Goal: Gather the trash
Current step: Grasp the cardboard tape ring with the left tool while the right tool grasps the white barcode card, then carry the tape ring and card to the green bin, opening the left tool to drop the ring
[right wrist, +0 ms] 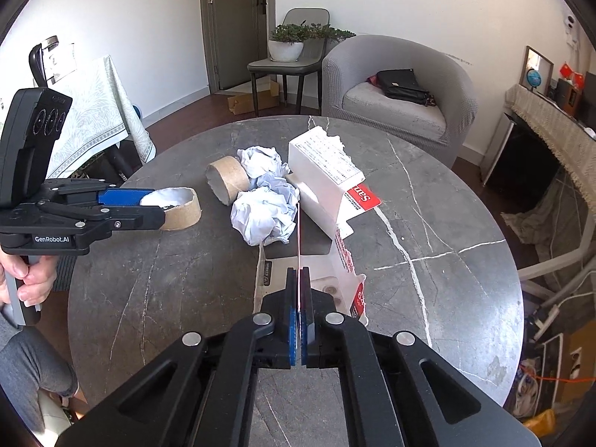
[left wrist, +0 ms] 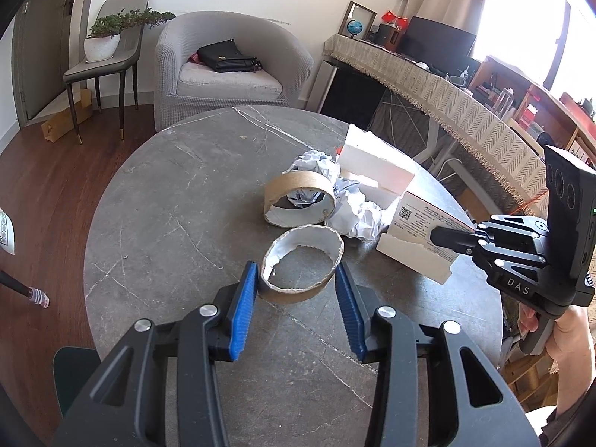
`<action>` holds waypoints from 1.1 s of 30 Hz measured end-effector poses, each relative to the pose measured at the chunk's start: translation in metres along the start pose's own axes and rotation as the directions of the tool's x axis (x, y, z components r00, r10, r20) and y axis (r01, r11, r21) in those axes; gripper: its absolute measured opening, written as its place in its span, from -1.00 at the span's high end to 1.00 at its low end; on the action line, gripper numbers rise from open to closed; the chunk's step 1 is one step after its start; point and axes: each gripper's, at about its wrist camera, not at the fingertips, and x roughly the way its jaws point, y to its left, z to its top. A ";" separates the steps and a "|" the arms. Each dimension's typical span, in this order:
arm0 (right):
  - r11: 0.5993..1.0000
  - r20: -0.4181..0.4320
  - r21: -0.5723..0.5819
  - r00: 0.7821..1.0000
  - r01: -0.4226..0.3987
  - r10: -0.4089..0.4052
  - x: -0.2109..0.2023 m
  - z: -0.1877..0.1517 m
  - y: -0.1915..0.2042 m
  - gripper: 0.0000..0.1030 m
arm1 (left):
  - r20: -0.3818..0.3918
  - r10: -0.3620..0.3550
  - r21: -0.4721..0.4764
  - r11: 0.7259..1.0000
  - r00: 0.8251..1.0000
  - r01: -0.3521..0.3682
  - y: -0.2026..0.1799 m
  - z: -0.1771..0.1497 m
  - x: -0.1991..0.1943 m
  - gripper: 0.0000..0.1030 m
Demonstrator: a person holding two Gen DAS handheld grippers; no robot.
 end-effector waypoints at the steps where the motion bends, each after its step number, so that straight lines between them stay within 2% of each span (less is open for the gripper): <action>1: 1.000 0.004 0.003 1.000 -0.007 0.007 -0.004 0.000 0.001 0.98 | 0.003 0.001 -0.002 1.000 1.000 -0.001 0.001 0.000 -0.002 0.12; 12: 0.999 0.053 -0.031 0.999 -0.010 0.011 -0.028 0.018 0.029 0.99 | 0.027 0.032 -0.023 0.999 0.999 -0.031 0.021 -0.008 -0.030 0.12; 21: 0.995 0.077 -0.086 0.996 -0.041 0.047 -0.026 0.036 0.060 0.99 | 0.040 0.100 -0.055 0.994 0.994 -0.098 0.060 -0.017 -0.060 0.12; 33: 0.979 0.084 -0.146 0.984 -0.141 0.154 -0.009 0.063 0.120 0.98 | 0.026 0.201 -0.137 0.971 0.979 -0.195 0.125 -0.037 -0.091 0.12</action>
